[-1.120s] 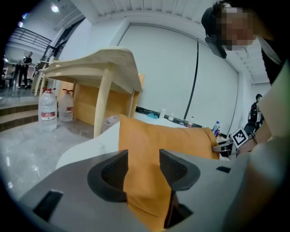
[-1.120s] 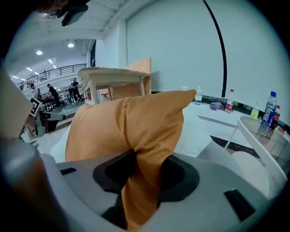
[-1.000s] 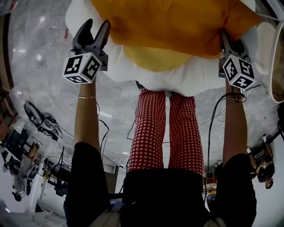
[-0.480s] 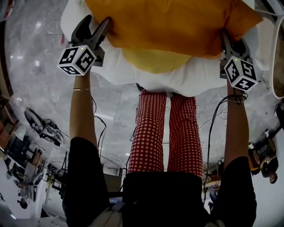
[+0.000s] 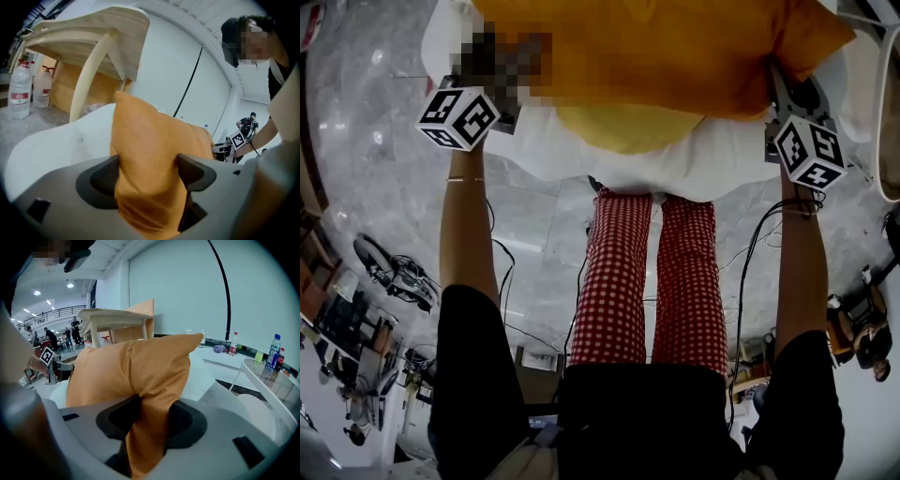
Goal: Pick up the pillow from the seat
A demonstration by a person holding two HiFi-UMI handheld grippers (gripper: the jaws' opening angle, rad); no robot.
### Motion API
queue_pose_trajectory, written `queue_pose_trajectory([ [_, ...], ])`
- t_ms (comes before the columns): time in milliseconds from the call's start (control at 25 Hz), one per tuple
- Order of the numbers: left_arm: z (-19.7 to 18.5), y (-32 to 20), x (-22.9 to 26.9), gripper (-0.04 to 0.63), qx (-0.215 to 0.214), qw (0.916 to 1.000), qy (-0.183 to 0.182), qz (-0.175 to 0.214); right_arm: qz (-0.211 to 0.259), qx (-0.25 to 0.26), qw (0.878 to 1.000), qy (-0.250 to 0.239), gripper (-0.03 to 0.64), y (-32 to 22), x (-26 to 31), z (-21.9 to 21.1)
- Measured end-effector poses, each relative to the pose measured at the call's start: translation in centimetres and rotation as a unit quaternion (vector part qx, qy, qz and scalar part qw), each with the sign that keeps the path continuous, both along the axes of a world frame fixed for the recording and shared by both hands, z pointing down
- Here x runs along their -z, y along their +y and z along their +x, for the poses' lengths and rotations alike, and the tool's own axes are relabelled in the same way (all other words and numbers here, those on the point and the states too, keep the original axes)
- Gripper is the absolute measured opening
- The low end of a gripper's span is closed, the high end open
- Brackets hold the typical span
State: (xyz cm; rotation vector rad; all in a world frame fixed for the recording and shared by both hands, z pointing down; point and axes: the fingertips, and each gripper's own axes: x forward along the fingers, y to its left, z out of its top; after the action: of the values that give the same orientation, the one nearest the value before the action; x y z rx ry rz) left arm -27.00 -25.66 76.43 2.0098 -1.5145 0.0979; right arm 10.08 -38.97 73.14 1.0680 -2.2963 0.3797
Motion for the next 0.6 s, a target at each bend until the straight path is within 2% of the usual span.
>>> queue_pose_trajectory([
  [240, 0.1, 0.0, 0.1, 0.373, 0.036, 0.9992, -0.018, 0.000, -0.002, 0.001, 1.000, -0.002, 0.183, 0.0, -0.1, 0.0],
  [600, 1.0, 0.6, 0.9, 0.252, 0.065, 0.9961, -0.060, -0.010, -0.004, -0.002, 1.000, -0.006, 0.183, 0.3, 0.0, 0.5],
])
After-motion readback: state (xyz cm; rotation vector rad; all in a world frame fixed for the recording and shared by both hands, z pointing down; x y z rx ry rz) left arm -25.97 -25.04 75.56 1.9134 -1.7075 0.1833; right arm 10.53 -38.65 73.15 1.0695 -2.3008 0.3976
